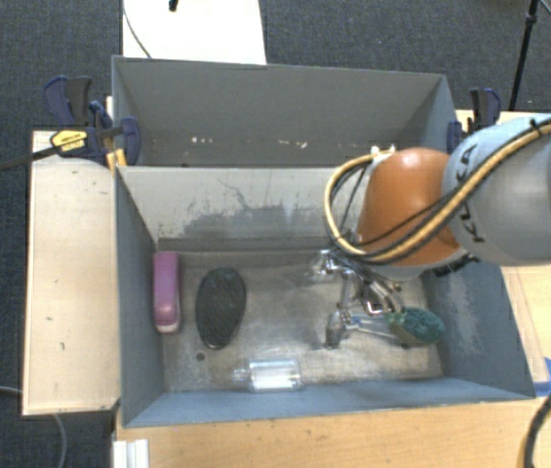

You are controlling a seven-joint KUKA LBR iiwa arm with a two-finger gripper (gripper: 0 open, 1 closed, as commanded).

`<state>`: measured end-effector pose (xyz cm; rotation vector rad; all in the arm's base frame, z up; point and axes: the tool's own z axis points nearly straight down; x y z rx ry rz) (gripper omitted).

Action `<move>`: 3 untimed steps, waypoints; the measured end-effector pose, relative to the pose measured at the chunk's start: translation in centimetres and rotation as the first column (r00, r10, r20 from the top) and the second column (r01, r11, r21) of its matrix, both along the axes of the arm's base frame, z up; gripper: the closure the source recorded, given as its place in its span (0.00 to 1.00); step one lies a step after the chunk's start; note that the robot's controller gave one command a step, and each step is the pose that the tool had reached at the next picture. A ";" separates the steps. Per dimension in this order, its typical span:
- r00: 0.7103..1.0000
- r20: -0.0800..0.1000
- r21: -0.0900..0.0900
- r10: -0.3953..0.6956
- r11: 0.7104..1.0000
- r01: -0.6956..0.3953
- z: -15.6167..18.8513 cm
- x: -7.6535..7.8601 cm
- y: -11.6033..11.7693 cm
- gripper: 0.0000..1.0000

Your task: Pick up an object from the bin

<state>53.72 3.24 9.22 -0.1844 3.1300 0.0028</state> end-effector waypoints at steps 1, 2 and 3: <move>1.000 0.003 -0.004 0.023 1.000 -0.023 -2.0 0.7 -9.5 0.00; 1.000 0.011 -0.003 0.027 1.000 -0.027 -1.7 0.9 -9.1 1.00; 0.952 0.003 -0.005 0.305 0.952 -0.305 11.3 2.4 -7.0 1.00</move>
Offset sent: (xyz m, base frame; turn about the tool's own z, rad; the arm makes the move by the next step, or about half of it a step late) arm 0.0045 -0.0908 -0.0222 -0.0300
